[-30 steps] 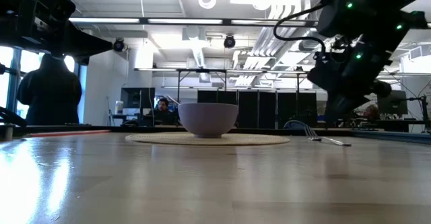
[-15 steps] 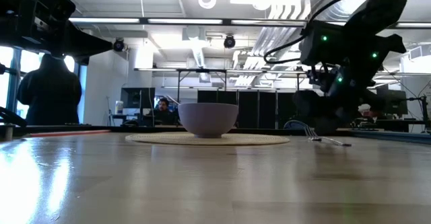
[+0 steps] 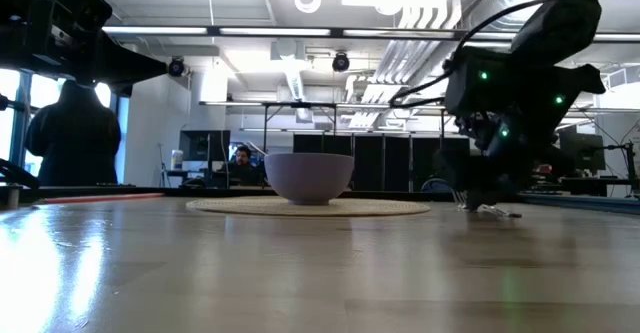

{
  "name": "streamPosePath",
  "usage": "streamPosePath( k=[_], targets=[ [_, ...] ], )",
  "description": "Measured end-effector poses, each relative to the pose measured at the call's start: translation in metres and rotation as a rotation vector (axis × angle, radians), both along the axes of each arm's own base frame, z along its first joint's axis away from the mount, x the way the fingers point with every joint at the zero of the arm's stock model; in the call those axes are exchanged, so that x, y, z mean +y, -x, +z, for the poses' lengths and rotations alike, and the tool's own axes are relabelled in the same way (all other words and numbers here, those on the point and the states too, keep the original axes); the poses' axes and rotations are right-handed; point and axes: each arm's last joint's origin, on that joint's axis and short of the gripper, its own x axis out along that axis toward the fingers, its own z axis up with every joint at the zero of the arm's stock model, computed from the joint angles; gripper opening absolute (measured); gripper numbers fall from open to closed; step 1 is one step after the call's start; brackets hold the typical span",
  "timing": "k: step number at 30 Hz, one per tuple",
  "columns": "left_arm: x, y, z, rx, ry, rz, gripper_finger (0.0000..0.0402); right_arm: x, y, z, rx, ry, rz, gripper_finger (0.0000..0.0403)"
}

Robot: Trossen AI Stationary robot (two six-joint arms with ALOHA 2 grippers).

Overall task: Pick & Place Utensil
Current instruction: Put the silver fork on the purple bowl

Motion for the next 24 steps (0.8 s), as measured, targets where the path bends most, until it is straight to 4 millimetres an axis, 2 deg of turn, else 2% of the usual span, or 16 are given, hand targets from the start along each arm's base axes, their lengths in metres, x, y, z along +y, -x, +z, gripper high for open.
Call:
streamPosePath(
  k=[9, 21, 24],
  targets=[
    [0.000, 0.000, 0.000, 0.000, 0.000, 0.001, 0.0001, 0.016, -0.007, -0.021, -0.120, 0.095, -0.069, 0.0106],
    [0.000, 0.000, 0.000, 0.000, 0.000, 0.001, 0.0001, 0.023, -0.009, -0.027, -0.108, 0.104, -0.034, 0.0017],
    [0.000, 0.000, 0.000, 0.000, 0.000, 0.001, 0.0001, 0.023, -0.009, -0.027, -0.092, 0.107, -0.019, 0.0012]
  ],
)
